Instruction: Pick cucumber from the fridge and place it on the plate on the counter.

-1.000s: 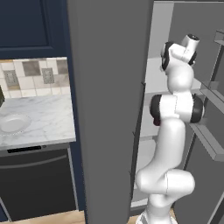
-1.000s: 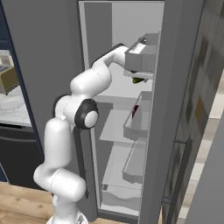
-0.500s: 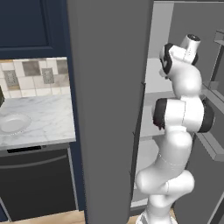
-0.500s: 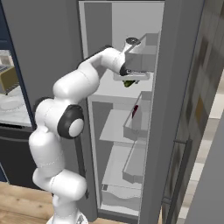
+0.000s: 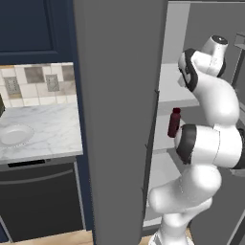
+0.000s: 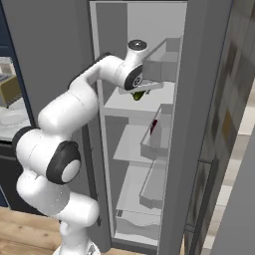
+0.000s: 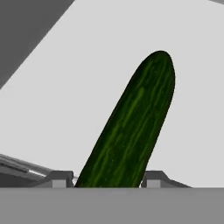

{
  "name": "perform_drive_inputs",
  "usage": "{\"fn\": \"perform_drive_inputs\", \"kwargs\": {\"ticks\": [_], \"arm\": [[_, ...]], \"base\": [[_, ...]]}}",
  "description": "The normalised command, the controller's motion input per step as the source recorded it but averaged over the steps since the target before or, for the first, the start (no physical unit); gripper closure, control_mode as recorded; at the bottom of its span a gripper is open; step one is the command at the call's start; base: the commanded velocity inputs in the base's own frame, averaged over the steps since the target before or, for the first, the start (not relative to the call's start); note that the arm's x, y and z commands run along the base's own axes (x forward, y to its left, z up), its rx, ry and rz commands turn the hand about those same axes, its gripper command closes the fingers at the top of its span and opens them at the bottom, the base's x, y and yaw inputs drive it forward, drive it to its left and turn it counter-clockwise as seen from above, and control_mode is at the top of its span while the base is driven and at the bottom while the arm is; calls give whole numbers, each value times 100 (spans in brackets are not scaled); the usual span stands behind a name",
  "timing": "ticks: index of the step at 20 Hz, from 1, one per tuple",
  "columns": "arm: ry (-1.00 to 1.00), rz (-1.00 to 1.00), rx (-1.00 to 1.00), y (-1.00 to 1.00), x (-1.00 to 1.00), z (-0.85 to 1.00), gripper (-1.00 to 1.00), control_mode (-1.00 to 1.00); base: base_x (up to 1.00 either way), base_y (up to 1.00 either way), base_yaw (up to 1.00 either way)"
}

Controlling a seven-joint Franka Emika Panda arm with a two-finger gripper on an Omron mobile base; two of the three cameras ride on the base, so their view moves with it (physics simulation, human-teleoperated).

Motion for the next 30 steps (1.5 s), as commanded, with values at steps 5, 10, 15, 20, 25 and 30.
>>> {"fn": "perform_drive_inputs", "kwargs": {"ticks": [5, 10, 15, 20, 25, 30], "arm": [[0, 2, -4, 38, -74, 43, 100, -100], [1, 0, -4, 46, -90, 28, 100, -100], [0, 0, 0, 26, -100, 12, 100, -100], [0, -1, 0, 44, -100, 0, 100, -100], [7, 0, 0, 59, -100, 0, 100, -100], [9, -1, 0, 42, -100, -8, 100, -100]], "base": [[0, 0, 0], [0, 0, 0], [0, 0, 0], [0, 0, 0], [0, 0, 0], [0, 0, 0]]}}
